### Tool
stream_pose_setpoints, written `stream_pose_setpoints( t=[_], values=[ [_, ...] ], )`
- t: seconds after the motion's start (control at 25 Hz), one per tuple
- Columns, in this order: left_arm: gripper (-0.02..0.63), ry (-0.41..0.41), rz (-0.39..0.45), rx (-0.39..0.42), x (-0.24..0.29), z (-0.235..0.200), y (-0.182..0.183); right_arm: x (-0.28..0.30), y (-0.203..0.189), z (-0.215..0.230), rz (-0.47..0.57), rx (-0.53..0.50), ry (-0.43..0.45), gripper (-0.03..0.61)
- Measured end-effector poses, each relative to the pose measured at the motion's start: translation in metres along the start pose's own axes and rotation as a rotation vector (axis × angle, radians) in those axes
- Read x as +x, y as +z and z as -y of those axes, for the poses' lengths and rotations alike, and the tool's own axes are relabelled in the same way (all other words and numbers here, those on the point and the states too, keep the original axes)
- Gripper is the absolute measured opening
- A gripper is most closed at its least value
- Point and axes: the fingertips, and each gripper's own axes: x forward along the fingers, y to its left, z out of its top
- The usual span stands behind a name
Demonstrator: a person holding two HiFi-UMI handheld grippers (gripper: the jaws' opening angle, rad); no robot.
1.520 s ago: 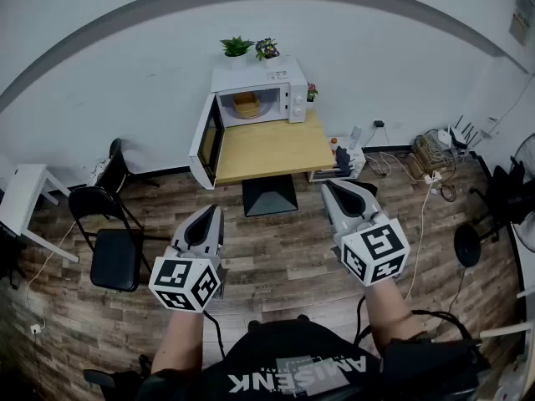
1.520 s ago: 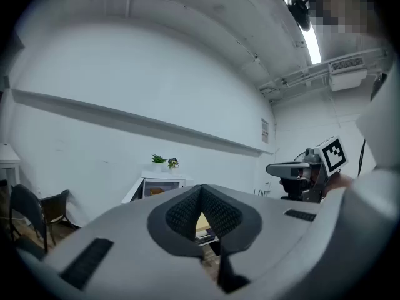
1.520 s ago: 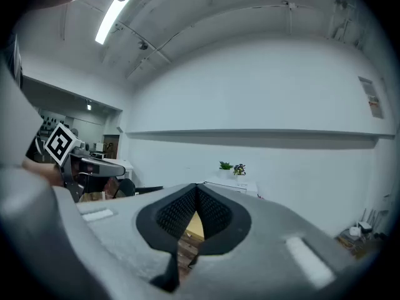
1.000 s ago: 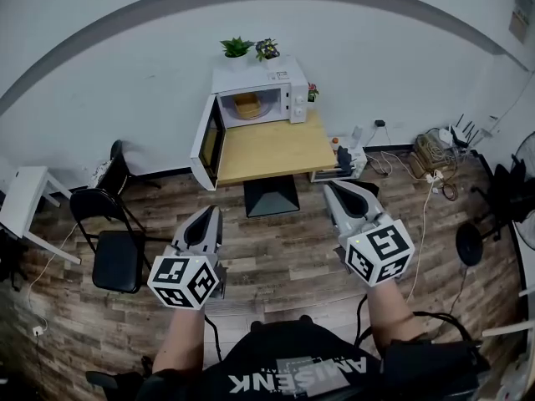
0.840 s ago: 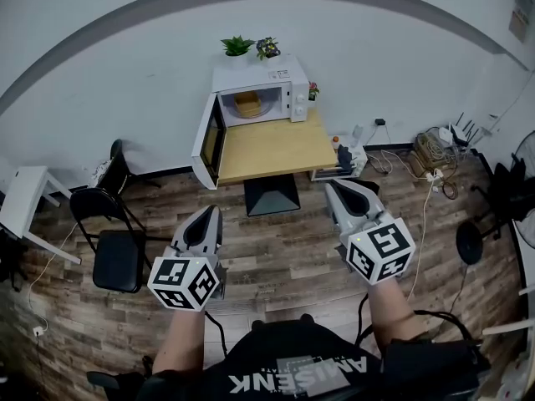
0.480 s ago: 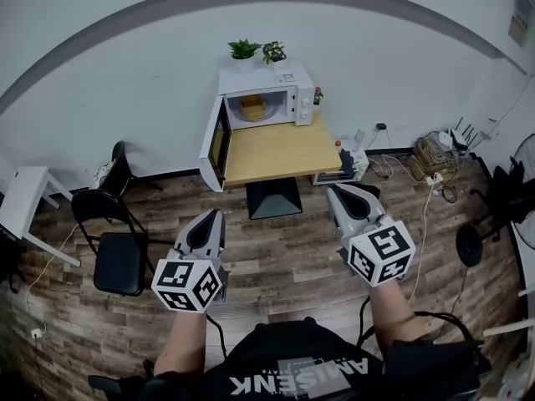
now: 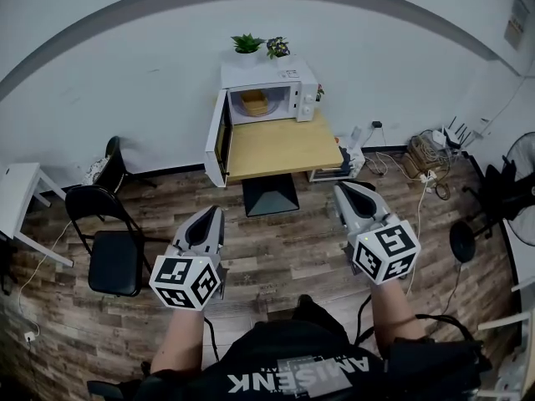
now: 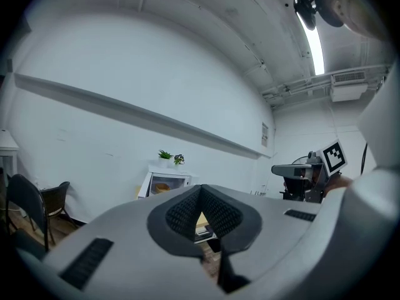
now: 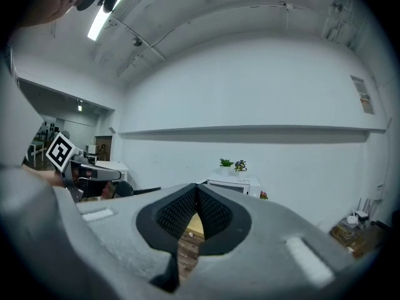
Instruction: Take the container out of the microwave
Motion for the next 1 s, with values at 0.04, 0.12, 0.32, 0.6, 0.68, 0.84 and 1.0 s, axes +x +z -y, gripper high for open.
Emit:
stream_pose_setpoints(
  t=[0.04,0.12,0.32,0.6,0.68,0.84,1.0],
  values=[
    [0.002,-0.002,0.004,-0.002,0.0,-0.001,0.001,0.002,-0.001,0.0,-0.004,0.0,0.001,0.006],
    [0.002,-0.001,0.013,0.001,0.001,-0.002,0.003,0.006,0.0,0.001,-0.002,-0.007,0.002,0.006],
    [0.002,0.019,0.008,0.009,0.015,-0.012,0.003,0.029,0.004,0.014,0.016,-0.004,0.018,0.006],
    [0.002,0.07,0.017,0.035,0.062,-0.029,0.017,0.082,0.013,0.048,0.046,-0.013,0.07,0.006],
    [0.002,0.083,0.02,0.041,0.081,-0.033,0.023,0.099,0.016,0.063,0.047,-0.015,0.083,0.006],
    [0.002,0.082,0.041,0.01,0.121,-0.035,0.037,0.131,0.02,0.096,0.041,-0.019,0.11,0.006],
    [0.002,0.084,0.038,0.029,0.165,-0.031,0.045,0.161,0.022,0.127,0.033,-0.019,0.143,0.006]
  ],
)
